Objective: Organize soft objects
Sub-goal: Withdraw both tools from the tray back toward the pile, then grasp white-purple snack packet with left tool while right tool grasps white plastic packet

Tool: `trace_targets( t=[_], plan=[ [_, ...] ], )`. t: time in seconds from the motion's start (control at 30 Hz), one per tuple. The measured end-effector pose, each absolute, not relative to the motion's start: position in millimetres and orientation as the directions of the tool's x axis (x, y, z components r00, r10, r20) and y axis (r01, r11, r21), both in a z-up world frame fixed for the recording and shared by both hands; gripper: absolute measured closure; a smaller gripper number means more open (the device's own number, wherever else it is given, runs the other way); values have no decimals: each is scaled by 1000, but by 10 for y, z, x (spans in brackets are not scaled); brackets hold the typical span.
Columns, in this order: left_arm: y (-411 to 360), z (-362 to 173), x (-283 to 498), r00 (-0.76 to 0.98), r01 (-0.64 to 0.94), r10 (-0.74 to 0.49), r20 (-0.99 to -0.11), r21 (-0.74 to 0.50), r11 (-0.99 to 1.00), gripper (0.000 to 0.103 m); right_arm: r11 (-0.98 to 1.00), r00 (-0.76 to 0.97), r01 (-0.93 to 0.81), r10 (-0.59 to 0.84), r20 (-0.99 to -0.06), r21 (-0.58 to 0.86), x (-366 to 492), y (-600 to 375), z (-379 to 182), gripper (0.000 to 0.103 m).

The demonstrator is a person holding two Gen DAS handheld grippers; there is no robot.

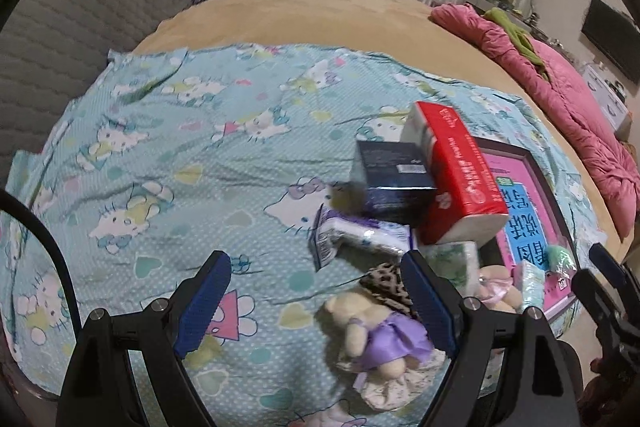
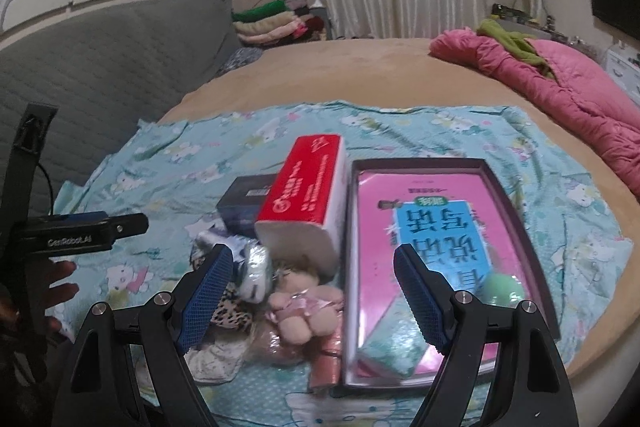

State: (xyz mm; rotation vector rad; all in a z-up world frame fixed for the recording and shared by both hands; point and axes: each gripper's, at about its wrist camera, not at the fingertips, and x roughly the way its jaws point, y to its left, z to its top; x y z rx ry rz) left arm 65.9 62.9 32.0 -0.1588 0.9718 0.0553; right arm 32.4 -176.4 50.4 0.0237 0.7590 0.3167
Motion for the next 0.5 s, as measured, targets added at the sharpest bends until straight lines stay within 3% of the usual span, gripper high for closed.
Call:
trace_targets(
  t=[0.2,0.5],
  plan=[
    [709,175,690,551,-125,-42,-833,-132,983,17,944,652,-303,304,-695,129,353,-1613,379,19],
    [878,-280,963,471,-177,-228,-852,-344,922,17,935,619,-338,304,-724,104,423,-1431,199,19]
  ],
)
